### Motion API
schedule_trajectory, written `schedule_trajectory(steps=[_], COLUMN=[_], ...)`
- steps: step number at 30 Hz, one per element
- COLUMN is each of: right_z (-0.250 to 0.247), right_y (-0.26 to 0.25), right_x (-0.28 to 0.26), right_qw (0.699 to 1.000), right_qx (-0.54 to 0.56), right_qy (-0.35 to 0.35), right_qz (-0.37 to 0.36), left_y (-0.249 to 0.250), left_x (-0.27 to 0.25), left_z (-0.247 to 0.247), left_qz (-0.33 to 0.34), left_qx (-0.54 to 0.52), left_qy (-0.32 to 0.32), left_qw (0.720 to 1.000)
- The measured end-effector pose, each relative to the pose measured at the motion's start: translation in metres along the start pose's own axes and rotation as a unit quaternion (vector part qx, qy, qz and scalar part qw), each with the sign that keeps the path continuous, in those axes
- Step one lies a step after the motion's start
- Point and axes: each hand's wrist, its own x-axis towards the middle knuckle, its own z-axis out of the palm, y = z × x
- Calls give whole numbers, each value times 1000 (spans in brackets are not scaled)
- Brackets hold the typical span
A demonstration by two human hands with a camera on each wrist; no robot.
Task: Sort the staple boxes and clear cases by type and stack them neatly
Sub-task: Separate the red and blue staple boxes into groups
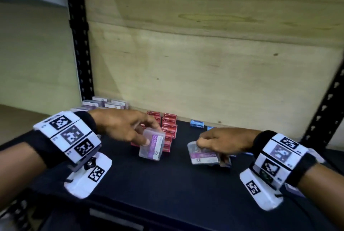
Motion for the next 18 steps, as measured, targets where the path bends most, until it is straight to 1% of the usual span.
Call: schedule_trajectory(steps=[2,5,8,10,15,18], right_z=[6,13,14,13,17,24], right_y=[-6,-21,-40,-53,-82,-102], right_x=[7,17,25,31,57,70], right_qw=[999,997,990,986,986,983], right_qx=[-27,-51,-114,-138,-111,-110], right_qy=[-5,5,19,18,-15,-14], right_qz=[-19,-54,-79,-90,-126,-146], left_y=[-15,-38,-63,-76,-105,-120], left_x=[-9,-22,-35,-46,-74,-87], left_z=[-1,-2,-2,0,-1,-1], left_qz=[-2,-13,-25,-34,-29,-13], left_qx=[-39,-83,-117,-129,-139,-160], left_qy=[22,30,43,43,33,63], left_qw=[999,996,992,990,989,985])
